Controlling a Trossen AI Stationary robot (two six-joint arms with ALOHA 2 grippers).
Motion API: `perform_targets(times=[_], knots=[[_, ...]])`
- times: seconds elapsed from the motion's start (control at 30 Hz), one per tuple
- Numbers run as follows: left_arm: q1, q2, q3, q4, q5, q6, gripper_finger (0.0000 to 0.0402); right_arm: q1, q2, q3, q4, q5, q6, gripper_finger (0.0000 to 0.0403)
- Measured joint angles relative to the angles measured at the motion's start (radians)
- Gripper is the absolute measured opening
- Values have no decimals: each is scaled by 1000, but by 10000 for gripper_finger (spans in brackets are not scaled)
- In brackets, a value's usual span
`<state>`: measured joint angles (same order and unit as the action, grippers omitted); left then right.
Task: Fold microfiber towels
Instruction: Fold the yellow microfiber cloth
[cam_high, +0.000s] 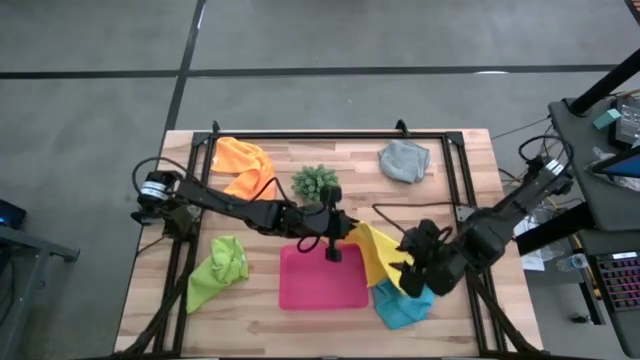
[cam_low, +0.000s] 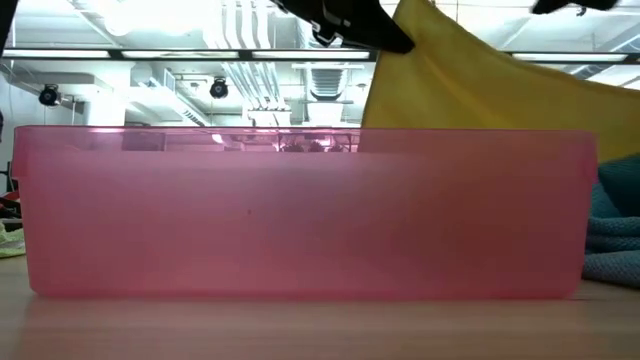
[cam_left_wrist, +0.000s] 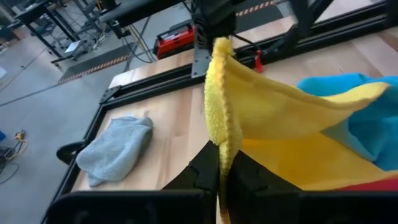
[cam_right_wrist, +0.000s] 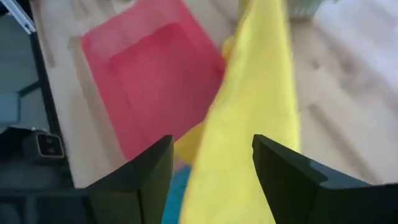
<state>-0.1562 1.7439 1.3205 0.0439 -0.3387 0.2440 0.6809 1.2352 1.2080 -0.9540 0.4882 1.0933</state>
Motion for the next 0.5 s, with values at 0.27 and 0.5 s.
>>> perform_targets(times=[0.27, 0.5], knots=[[11, 0, 0, -2, -1, 0, 0, 74, 223, -28, 51, 16, 47, 203], [11, 0, 0, -2, -1, 6, 0, 92, 386, -5, -37, 21, 202, 203]])
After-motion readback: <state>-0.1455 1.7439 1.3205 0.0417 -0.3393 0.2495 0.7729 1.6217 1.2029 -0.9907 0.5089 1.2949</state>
